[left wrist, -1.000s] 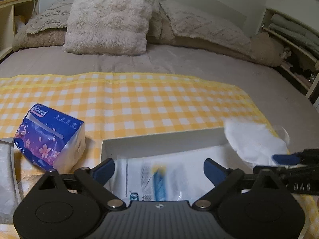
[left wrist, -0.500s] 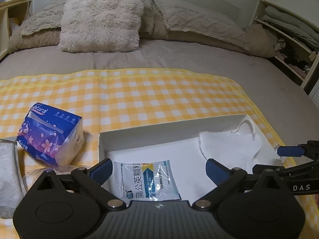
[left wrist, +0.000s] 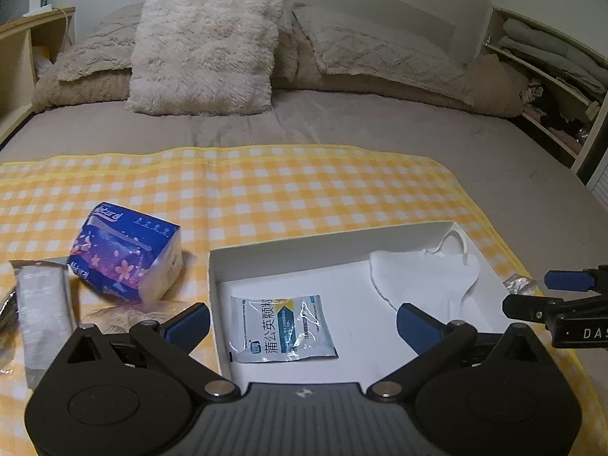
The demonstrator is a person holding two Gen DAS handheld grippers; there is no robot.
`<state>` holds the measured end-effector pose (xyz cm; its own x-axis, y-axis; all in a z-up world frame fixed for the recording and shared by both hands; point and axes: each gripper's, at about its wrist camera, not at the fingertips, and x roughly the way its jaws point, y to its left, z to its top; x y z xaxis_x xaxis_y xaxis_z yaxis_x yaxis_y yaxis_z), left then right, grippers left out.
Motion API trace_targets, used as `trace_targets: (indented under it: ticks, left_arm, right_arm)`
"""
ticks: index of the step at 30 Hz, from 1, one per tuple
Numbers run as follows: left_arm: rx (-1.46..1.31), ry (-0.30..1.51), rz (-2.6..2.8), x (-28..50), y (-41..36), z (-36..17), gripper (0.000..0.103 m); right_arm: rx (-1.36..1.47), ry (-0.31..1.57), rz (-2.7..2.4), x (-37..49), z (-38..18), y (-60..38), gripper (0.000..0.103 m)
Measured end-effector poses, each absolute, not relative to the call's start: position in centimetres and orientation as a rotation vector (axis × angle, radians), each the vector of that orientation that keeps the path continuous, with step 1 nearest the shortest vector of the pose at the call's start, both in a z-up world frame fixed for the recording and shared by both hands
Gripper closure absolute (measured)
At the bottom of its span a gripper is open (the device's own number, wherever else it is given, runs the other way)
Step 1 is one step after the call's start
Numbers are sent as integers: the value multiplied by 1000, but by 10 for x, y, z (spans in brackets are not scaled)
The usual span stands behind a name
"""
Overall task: Organize soft objects
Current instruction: 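Move both tools back toward the remaining items on the cloth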
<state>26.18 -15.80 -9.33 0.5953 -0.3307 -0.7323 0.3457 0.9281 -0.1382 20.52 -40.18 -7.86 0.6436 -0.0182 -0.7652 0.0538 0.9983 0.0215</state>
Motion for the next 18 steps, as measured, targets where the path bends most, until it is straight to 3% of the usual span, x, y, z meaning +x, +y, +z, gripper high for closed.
trace_targets:
  ticks: [18]
  left_arm:
    - [24, 776, -399, 223, -149, -63, 0]
  right_arm:
    - [57, 707, -24, 148, -36, -397, 0]
